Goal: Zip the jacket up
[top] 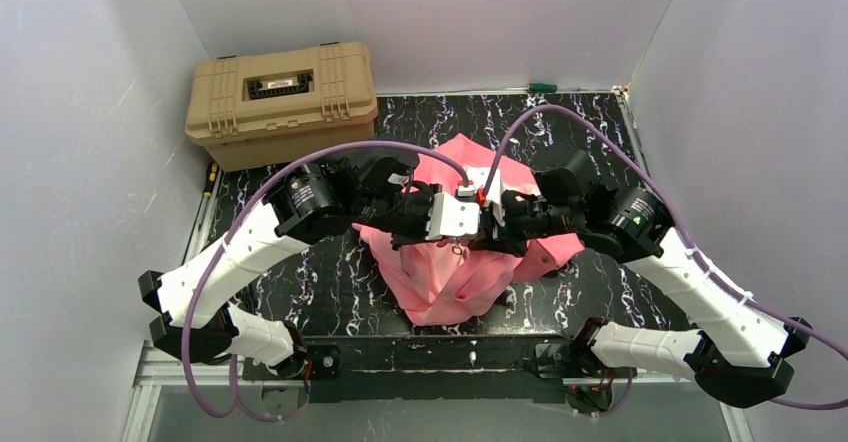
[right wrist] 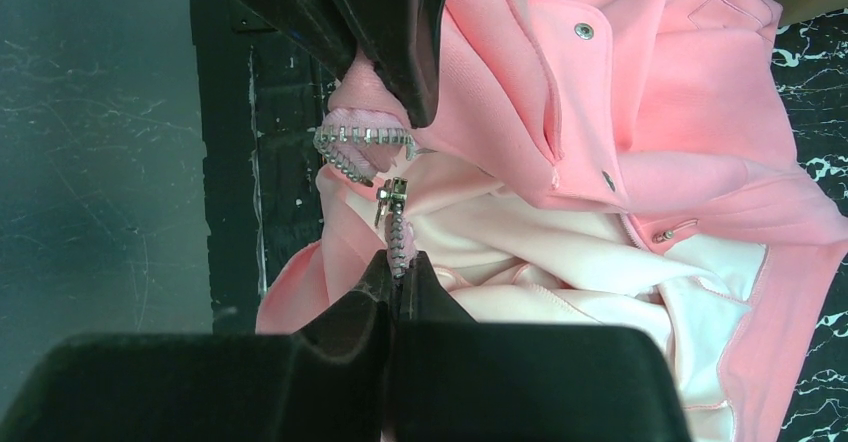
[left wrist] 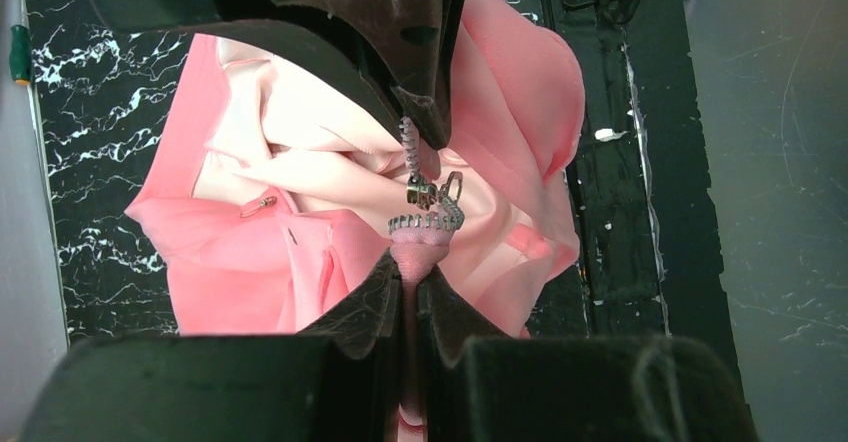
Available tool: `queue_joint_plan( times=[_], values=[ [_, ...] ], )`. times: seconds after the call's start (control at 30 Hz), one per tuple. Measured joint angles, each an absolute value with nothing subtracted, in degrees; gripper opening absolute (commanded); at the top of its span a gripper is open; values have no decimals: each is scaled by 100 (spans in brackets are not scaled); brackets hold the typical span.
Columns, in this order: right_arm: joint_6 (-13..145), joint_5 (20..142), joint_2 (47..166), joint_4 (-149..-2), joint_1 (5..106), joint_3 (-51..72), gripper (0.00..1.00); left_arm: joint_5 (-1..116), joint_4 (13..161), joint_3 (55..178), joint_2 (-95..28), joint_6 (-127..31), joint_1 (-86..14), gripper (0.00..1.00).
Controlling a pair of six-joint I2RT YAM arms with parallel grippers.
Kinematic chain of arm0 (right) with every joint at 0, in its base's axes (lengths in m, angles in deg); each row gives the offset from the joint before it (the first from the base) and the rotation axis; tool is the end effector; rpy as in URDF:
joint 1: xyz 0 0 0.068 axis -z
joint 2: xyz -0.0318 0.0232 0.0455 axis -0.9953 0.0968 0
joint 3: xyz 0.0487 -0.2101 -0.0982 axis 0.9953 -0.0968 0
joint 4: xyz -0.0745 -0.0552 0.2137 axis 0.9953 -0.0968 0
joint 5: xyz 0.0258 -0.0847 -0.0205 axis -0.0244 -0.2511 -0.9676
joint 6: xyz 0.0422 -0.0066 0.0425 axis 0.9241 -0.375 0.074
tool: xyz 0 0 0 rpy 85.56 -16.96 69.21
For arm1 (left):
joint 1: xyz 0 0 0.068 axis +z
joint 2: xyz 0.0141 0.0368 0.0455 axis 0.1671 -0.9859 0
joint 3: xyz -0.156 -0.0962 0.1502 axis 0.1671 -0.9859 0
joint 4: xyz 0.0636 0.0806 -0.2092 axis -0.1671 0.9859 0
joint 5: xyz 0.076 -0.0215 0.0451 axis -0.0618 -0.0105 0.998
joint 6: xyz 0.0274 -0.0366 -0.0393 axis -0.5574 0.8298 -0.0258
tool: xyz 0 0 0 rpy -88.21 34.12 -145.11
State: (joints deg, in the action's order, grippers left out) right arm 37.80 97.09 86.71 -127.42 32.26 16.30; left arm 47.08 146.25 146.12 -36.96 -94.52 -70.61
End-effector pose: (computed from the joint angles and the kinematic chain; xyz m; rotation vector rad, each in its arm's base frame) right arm 0.1005 0.1594 0.3806 -1.4965 1.5831 0.7634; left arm 0.1061 -0.2205 0.4121 1.7487 1.3074 -0.6065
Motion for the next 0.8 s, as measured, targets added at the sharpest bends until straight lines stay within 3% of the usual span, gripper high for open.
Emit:
queue_joint_plan(
  times=[0.8],
  values=[
    [3817, 9589, 8638, -12735, 3141, 1621, 1, 4876, 14553, 14612, -3628, -9375, -7061, 0]
  ],
)
